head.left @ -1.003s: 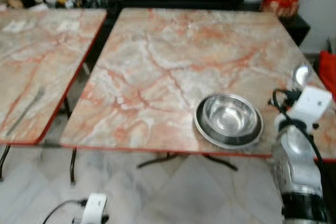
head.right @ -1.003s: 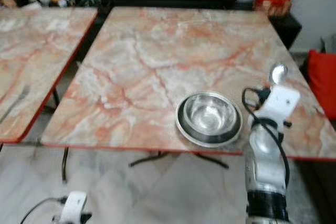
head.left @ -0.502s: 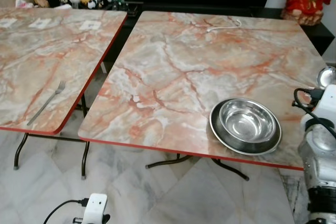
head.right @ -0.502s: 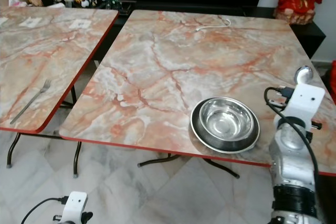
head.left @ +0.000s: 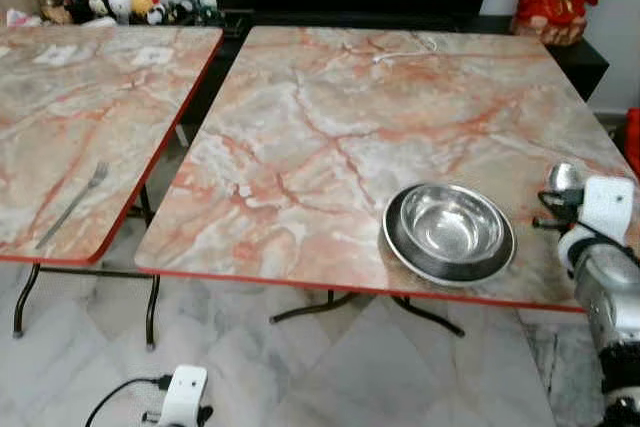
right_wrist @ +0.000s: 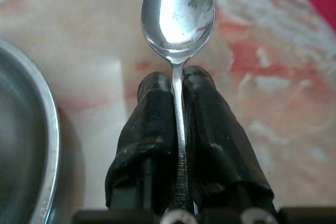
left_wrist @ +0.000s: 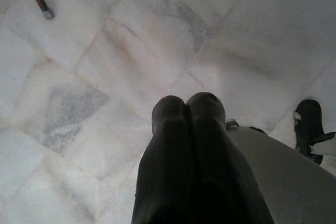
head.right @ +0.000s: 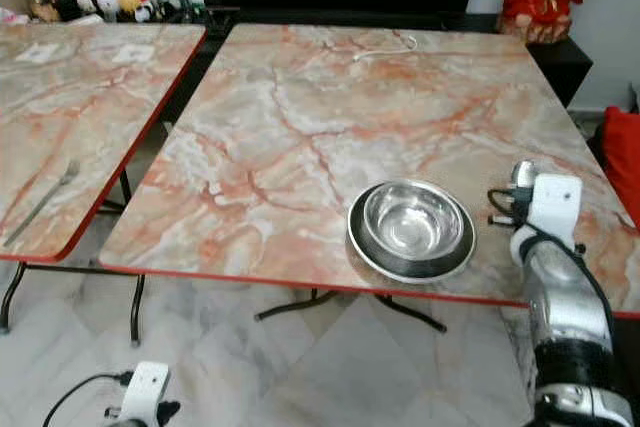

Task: Setting the table

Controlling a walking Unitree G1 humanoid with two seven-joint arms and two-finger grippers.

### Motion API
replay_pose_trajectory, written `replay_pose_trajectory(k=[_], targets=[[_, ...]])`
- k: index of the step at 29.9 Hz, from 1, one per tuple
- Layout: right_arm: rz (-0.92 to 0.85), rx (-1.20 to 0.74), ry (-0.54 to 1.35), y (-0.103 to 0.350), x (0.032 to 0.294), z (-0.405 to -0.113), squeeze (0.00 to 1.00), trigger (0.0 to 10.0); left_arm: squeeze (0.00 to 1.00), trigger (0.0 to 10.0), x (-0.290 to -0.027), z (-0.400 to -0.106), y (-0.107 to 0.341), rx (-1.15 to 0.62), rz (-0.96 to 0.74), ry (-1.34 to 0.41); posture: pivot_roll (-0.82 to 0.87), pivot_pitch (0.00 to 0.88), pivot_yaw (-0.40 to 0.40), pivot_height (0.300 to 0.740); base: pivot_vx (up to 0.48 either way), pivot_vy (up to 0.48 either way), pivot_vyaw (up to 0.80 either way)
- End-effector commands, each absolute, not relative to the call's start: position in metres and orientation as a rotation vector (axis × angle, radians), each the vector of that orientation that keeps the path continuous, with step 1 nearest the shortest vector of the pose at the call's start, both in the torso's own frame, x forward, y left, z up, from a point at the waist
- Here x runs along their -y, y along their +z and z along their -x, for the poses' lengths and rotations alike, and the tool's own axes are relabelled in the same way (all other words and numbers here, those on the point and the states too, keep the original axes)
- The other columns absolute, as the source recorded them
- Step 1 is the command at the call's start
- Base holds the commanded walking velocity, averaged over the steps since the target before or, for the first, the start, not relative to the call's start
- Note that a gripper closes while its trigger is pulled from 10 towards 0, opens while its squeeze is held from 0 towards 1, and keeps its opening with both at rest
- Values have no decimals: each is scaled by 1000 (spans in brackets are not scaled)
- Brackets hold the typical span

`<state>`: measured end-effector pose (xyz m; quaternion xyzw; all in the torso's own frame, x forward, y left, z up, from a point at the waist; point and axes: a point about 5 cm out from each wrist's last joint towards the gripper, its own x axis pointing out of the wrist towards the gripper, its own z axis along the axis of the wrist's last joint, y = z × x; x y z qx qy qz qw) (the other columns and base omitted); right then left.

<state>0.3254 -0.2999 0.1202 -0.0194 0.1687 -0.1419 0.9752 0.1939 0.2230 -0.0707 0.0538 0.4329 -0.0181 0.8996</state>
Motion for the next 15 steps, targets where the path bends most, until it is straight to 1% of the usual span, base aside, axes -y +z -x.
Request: replay_pose_trajectory(k=[1, 11, 15], targets=[[6, -326, -283, 123, 303, -328, 0, 10000, 0, 10000, -223, -189, -74, -925, -112, -45, -6, 86, 11, 740, 0, 0, 0], [0, -352, -225, 117, 300, -337, 0, 10000, 0, 10000, -223, -189, -73, -924, -117, -42, 10, 92, 17, 740, 0, 0, 0], [40, -378, -222, 112, 300, -338, 0, 10000, 0, 10000, -224, -190, -73, -923, -116, -37, 16, 98, 20, 740, 0, 0, 0]])
